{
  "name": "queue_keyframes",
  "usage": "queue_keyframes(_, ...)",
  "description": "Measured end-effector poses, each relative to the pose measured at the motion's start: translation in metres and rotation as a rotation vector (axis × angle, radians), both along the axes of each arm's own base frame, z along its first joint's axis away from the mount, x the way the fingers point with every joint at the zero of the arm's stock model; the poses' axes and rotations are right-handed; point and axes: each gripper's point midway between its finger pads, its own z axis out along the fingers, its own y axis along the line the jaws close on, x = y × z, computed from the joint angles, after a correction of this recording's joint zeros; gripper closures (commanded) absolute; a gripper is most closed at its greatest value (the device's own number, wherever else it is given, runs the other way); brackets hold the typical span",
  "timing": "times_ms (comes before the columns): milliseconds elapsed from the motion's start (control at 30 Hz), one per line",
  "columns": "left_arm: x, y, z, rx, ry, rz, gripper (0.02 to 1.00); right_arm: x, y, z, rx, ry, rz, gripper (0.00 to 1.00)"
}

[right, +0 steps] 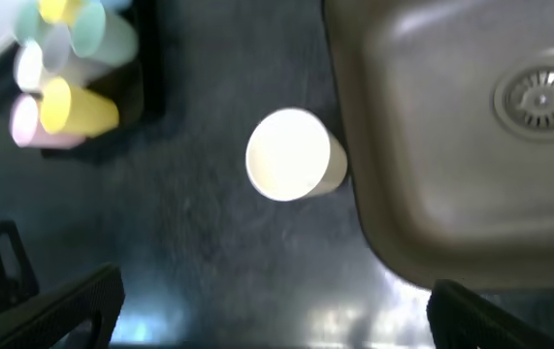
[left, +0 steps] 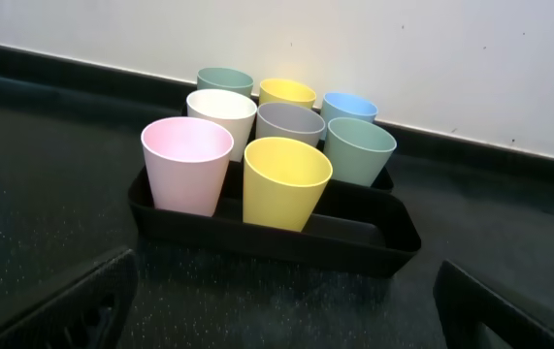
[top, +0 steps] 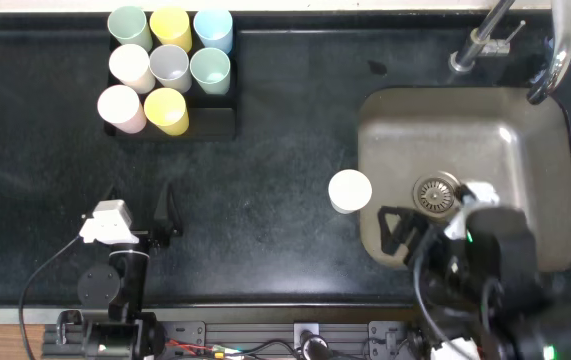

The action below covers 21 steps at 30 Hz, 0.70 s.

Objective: Store Cups

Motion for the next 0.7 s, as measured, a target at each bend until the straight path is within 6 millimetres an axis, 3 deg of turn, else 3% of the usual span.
queue_keyframes(100, 0.000, 0.000, 0.000, 0.000, 0.000, 0.000, 0.018, 0.009, 0.006, -0.004, -0.035, 0.094, 0.031, 0.003)
queue_keyframes(200, 0.000, 0.000, 0.000, 0.000, 0.000, 0.000, 0.020, 0.013, 0.008, -0.021, -0.075, 0.197, 0.047, 0.003)
queue_keyframes(367, 0.000, 0.000, 0.000, 0.007, 0.000, -0.001, 0.020, 0.004, 0.007, -0.045, -0.133, 0.360, 0.072, 0.005)
queue_keyframes(700, 0.000, 0.000, 0.000, 0.206, -0.002, -0.017, 0.018, 0.011, 0.007, -0.047, -0.195, 0.315, 0.156, 0.005)
